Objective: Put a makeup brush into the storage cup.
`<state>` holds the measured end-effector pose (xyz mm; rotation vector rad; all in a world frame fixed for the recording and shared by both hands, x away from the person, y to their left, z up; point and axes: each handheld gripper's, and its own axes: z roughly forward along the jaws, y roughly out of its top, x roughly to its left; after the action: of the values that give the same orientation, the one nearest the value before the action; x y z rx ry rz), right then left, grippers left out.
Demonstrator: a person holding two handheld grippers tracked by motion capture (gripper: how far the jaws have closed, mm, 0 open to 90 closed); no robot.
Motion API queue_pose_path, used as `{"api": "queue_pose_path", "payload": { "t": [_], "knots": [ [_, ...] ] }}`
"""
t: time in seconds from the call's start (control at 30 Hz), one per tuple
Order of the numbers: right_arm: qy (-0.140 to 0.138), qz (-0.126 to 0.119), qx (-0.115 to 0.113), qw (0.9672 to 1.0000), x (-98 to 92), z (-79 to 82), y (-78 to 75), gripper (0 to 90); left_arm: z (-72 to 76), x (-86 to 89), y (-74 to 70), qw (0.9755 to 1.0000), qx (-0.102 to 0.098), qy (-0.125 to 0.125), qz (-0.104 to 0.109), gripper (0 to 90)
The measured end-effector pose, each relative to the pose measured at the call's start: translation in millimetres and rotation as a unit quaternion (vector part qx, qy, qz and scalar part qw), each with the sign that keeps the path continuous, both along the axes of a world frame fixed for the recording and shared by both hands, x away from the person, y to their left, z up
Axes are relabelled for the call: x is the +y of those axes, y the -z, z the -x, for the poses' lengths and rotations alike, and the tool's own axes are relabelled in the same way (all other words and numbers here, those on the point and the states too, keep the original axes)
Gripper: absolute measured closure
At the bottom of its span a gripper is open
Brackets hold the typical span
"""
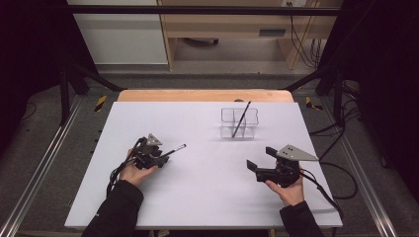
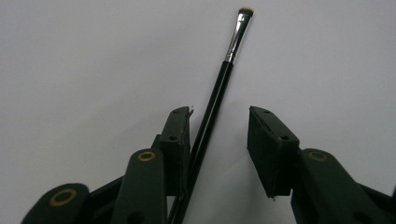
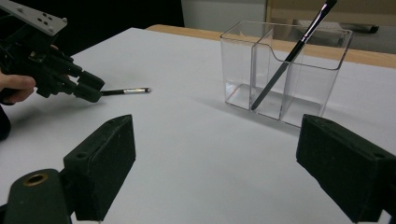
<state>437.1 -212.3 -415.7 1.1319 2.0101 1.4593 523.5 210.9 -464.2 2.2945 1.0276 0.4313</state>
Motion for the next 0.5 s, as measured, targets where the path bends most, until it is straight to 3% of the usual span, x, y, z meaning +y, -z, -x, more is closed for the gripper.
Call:
{"api": "queue_pose_path", "payload": {
  "t": [0.5],
  "knots": [
    [-0.001,0.003,0.001,1.0000,0.3,-0.3,0.6,12.3,1.2,-2.0,0.2,0.9998,0.017,-0.004,-0.002,74.4]
  ]
}}
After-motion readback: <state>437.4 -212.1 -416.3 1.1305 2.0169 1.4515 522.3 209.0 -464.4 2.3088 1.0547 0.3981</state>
